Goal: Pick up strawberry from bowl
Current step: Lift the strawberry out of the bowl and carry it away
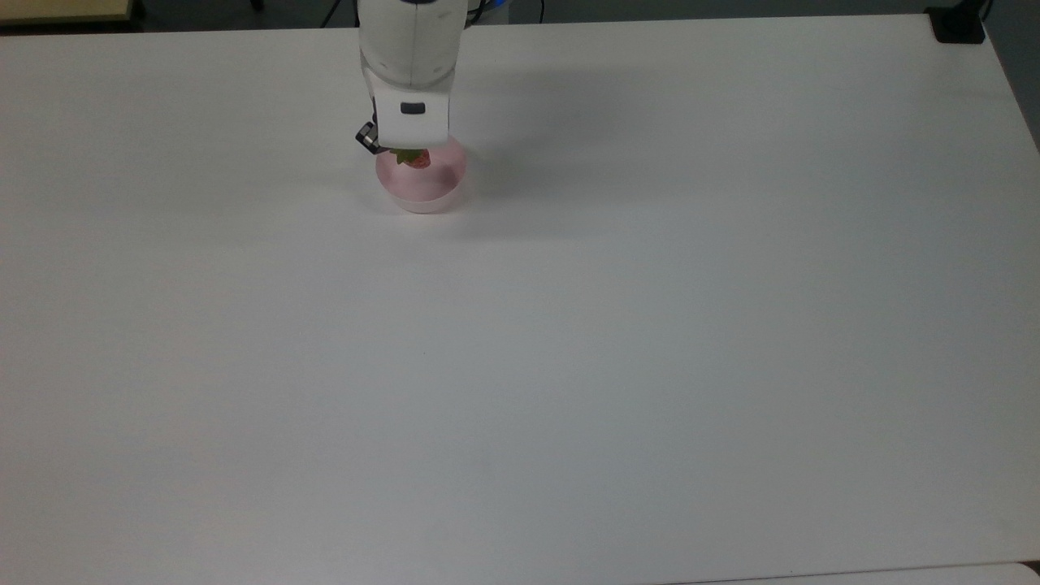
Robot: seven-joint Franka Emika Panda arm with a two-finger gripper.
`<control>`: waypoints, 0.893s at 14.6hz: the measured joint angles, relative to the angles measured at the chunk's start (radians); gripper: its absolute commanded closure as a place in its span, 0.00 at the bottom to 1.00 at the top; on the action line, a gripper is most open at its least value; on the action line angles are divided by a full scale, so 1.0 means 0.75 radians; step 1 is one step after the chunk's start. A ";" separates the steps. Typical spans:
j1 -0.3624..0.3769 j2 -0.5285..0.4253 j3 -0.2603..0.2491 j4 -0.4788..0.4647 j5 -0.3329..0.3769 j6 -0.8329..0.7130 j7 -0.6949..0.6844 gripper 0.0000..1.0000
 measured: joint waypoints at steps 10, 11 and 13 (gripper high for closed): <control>-0.043 -0.026 -0.487 0.052 0.026 0.031 -0.158 1.00; -0.066 0.002 -0.540 0.040 0.026 0.103 -0.190 1.00; -0.106 0.059 -0.571 0.018 0.027 0.219 -0.198 1.00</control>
